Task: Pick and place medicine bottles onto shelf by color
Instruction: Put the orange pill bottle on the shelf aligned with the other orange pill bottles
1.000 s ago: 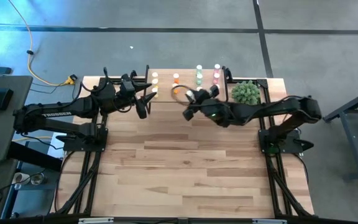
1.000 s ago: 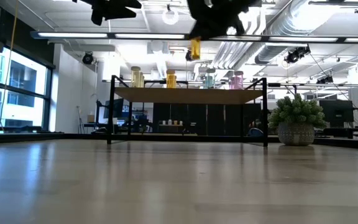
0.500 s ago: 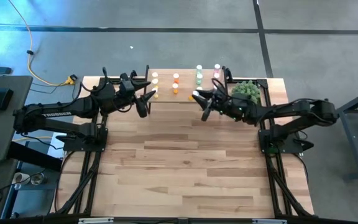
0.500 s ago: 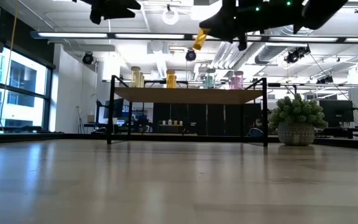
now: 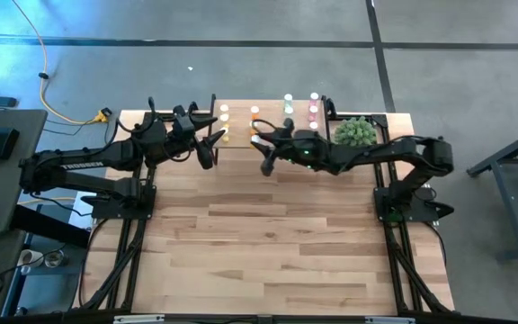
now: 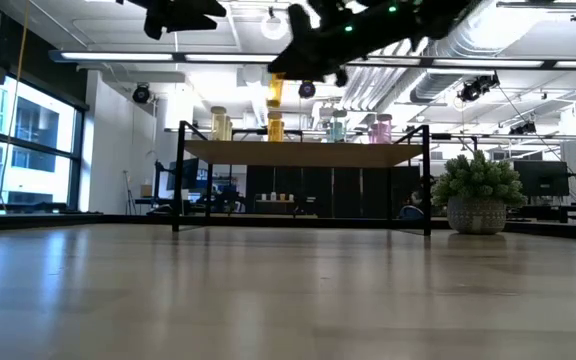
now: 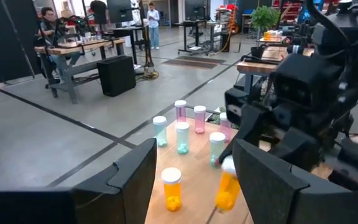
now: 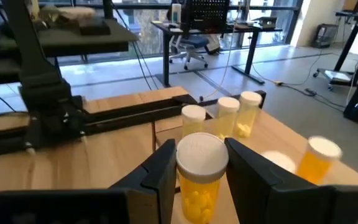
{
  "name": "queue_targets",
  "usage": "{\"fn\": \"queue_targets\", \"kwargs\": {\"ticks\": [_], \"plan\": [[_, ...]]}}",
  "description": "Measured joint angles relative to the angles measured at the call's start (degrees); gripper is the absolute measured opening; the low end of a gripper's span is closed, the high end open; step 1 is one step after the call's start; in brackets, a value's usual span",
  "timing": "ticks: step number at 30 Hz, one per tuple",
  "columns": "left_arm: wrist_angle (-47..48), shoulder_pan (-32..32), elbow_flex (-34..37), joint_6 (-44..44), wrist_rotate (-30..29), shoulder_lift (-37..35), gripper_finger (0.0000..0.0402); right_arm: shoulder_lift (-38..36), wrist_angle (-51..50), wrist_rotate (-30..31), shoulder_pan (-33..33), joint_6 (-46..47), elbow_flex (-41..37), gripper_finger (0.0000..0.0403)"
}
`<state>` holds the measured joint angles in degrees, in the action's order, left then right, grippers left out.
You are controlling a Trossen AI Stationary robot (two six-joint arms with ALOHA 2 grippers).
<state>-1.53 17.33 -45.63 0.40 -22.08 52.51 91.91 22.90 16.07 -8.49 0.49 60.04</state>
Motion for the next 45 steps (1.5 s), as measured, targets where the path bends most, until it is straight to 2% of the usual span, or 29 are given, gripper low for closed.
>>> {"fn": "queue_targets", "kwargs": {"ticks": [5,7,13,24,45], "plan": [[0.0,0.0,0.0,0.3,0.0,0.0,0.02,5.1,-1.9,0.6,-0.4,-0.5,4.5,0.011],[0.0,0.0,0.0,0.3,0.0,0.0,0.02,6.3,-2.6,2.6,-0.5,-0.5,4.8,0.011],[0.0,0.0,0.0,0.3,-0.2,0.0,0.02,6.5,-2.6,5.5,-0.6,-0.5,5.1,0.011],[0.0,0.0,0.0,0.3,-1.3,0.0,0.02,9.3,-2.2,5.2,-2.3,0.7,5.1,0.011],[0.0,0.0,0.0,0.4,-1.3,0.0,0.02,9.3,-2.8,5.0,-2.8,2.1,5.1,0.011]]}}
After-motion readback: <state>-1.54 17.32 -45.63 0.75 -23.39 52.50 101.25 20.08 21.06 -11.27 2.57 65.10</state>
